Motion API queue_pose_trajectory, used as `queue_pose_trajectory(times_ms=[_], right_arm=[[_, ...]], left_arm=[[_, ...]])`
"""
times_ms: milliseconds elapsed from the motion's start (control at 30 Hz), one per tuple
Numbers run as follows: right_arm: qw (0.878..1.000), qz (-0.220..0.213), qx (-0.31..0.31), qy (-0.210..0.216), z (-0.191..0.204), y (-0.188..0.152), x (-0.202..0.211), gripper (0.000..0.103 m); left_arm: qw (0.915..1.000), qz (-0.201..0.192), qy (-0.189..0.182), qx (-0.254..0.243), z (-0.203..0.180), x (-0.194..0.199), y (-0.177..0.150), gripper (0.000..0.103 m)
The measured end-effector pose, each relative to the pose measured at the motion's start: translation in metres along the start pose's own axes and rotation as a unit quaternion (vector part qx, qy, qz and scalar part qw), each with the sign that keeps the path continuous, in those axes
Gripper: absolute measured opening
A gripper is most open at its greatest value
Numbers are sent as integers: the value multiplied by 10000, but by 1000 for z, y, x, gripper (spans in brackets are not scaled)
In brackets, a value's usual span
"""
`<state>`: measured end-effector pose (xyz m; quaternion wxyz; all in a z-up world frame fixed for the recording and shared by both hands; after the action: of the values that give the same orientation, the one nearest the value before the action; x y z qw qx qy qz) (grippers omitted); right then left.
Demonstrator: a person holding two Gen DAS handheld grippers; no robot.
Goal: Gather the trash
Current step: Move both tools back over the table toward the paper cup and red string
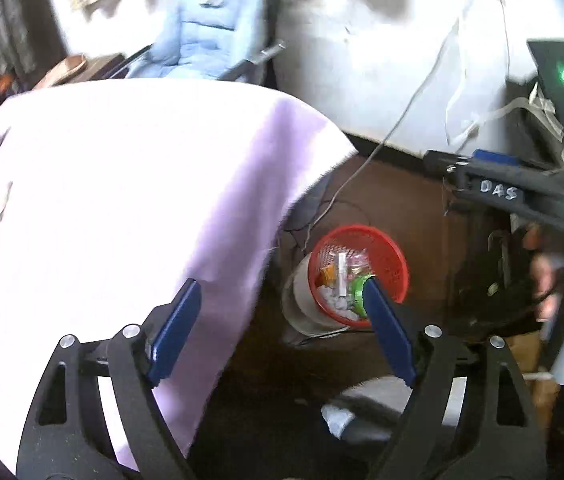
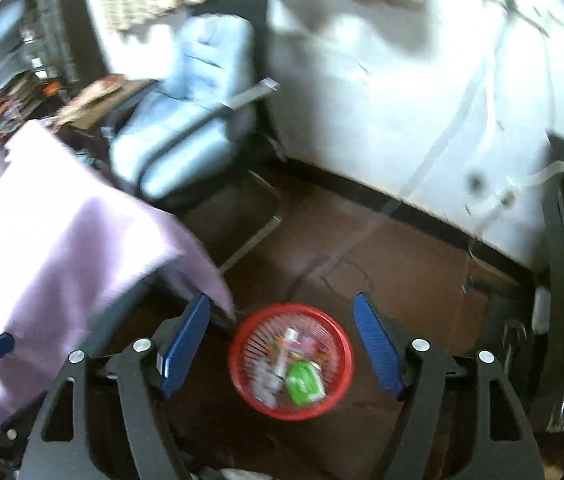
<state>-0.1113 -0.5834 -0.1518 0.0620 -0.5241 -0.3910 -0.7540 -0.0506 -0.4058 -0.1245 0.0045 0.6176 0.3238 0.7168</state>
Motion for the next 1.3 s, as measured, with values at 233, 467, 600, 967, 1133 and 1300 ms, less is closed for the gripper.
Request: queue_pose_trajectory(times_ms=[233,467,600,967,1133,1300], right_arm=[[9942,-289,817,634,105,19,45,77],[9847,-537,1338,978,175,20,79,81],[9799,-600,1585,1053,212,24,83,82],[9562,-453,2355,1680,336,17,77,89],[9444,-187,2784,1740,394,10,51,90],[9402,237,2843,1862,430,0,26,90]], left_arm=[[9946,-758,-238,665,51,89,-16,82],[9875,-1288,-249,875,82,145,-25,82],[9820,-1499,58,1145,128,168,-31,84],[9495,-1387,1431,2423,284,198,-57,86],[9301,-1158,1625,3084,333,178,-70,88],[9098,-831,1647,3719,379,145,-82,88]])
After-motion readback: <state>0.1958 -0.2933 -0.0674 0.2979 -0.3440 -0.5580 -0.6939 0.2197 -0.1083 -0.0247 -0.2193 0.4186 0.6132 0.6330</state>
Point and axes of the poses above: each gripper's, at about its wrist camera, not at the fingertips, and x roughly against the way its jaws point, z to its left, y to its top, the point moved 9 cm from there along -x, roughly the way its jaws point, and after that the axes turned 8 degrees about -x, right-handed, at the moved point
